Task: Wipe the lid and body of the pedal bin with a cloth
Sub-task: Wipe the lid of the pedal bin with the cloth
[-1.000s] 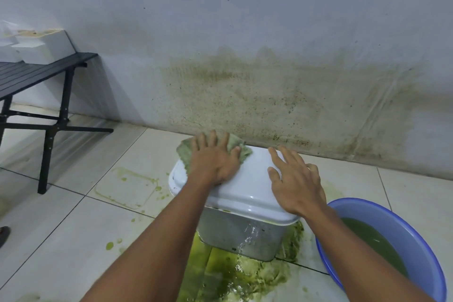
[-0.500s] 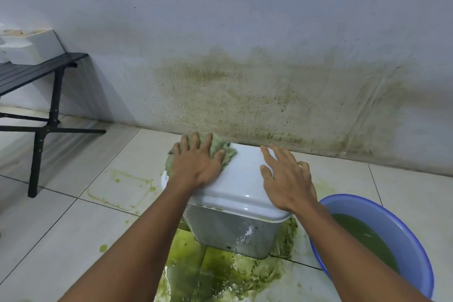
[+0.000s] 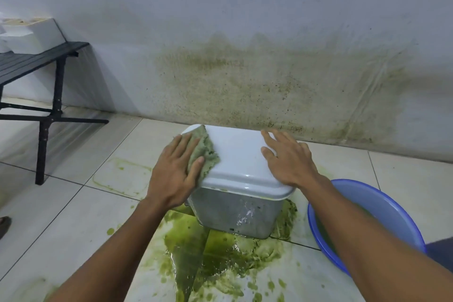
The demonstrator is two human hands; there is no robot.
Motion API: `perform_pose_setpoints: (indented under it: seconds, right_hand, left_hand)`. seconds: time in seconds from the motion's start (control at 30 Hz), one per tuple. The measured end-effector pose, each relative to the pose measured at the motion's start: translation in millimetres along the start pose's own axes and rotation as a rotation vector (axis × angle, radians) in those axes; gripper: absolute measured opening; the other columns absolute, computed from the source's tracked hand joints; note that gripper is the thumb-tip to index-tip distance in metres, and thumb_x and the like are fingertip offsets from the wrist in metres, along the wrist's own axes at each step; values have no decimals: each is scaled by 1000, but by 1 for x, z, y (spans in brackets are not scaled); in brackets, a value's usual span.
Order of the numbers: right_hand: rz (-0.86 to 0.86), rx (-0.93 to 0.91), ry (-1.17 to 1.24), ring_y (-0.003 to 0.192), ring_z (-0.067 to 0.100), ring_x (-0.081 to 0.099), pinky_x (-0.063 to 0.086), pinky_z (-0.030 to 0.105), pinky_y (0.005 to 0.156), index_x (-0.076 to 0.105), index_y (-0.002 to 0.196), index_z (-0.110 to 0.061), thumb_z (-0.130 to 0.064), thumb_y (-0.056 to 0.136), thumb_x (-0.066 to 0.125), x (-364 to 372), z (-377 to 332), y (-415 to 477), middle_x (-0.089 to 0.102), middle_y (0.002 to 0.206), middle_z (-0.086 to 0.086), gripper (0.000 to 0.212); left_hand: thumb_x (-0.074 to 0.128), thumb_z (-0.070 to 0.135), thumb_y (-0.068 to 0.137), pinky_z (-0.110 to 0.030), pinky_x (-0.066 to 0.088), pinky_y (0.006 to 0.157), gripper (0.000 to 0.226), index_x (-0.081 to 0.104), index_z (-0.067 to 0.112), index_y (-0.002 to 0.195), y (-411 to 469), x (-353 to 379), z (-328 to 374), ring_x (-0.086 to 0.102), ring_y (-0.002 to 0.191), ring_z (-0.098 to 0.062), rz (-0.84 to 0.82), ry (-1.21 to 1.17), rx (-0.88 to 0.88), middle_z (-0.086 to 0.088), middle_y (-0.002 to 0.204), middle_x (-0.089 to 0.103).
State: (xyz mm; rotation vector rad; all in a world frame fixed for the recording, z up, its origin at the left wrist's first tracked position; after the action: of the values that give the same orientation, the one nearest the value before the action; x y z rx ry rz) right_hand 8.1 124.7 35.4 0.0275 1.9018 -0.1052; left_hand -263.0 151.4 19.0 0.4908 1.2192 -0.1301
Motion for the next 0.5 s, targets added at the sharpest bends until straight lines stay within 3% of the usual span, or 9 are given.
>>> perform_pose_setpoints:
  seconds: [0.13,0.33,0.43,0.5]
  right_hand:
    - [3,-13,-5,153,16,8,11,49,120,16,157,-36,-45,106,24,-1,3,4,11,166,-9,53]
    - [31,-26,-5,152,16,12,16,50,120,19,156,-38,-44,106,27,-2,6,6,16,165,-9,52]
    - [23,-36,10,152,16,13,16,51,120,20,156,-38,-44,106,27,-1,7,6,16,165,-10,51]
    - [26,-35,12,152,16,13,15,50,121,21,156,-37,-43,106,27,-1,8,6,16,165,-10,51]
  left_hand:
    - [27,47,106,-49,23,123,61,48,11,151,-5,10,30,35,150,-28,134,95,41,-11,157,45]
    - [38,47,105,-47,39,113,56,63,11,138,-6,41,122,55,135,-29,296,87,226,-10,143,62]
    - [41,48,104,-46,42,111,55,66,9,136,-10,38,94,59,131,-32,384,157,366,-12,140,63]
    - [41,48,104,-48,42,111,56,65,9,136,-12,30,58,59,131,-34,443,182,330,-14,141,62]
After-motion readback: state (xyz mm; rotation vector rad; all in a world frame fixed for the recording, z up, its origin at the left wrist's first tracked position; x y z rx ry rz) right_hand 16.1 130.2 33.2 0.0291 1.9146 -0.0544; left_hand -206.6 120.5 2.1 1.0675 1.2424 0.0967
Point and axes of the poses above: each hand's wrist, its own y-axis towards the middle knuckle, its own x-axis out of the palm, z = x × y, the point moved 5 cm from there along y, towards the middle knuckle
